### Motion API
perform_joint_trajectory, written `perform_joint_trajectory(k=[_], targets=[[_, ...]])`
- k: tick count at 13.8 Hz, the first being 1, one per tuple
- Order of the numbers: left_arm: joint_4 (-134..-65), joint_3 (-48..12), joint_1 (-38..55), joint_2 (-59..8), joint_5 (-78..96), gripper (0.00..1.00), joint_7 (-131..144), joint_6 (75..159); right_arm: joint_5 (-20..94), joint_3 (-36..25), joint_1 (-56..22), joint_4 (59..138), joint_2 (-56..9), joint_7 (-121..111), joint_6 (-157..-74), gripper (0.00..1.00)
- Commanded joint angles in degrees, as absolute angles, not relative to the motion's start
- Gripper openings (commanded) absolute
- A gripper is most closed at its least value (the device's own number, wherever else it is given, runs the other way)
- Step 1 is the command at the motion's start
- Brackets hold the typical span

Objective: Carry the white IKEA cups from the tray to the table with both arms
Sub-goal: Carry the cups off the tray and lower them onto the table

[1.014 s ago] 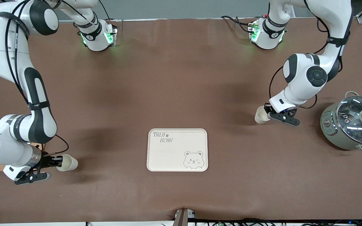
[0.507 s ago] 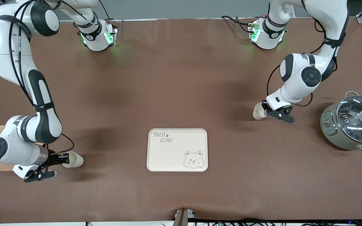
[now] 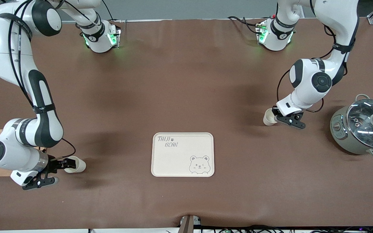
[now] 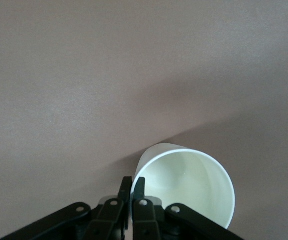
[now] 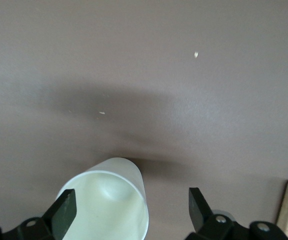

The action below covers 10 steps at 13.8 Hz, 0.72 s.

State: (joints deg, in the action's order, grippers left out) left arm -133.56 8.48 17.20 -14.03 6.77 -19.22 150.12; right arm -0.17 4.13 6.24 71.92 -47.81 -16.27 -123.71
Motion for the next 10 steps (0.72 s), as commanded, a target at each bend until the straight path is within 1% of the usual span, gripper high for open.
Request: perform_joint_trajectory(k=[1, 3, 4, 8, 10], targets=[[-132.28, 8.09, 16.79, -14.77, 7.47, 1.00, -20.04, 150.91, 0.09, 4.13, 6.59, 72.95, -43.25, -16.70, -119.82, 1.00], [-130.88, 8.09, 16.87, -14.68, 9.39, 1.00, -18.73, 148.99, 0.00, 3.96, 6.68, 72.95, -40.62, -16.44, -117.26, 1.00], [-129.04, 8.09, 16.79, -14.59, 10.01, 1.00, -18.46, 145.76, -0.09, 3.96, 6.68, 72.95, -39.21, -15.22, -115.85, 1.00], [-116.58, 8.79, 16.09, -11.96, 10.02, 1.00, -15.65, 120.82, -0.70, 3.87, 6.33, 73.04, -33.68, -7.14, -108.92, 1.00], [-110.24, 8.70, 14.25, -11.95, 9.93, 1.00, -15.12, 114.20, -0.70, 3.95, 6.24, 73.04, -30.86, -4.58, -104.79, 1.00]])
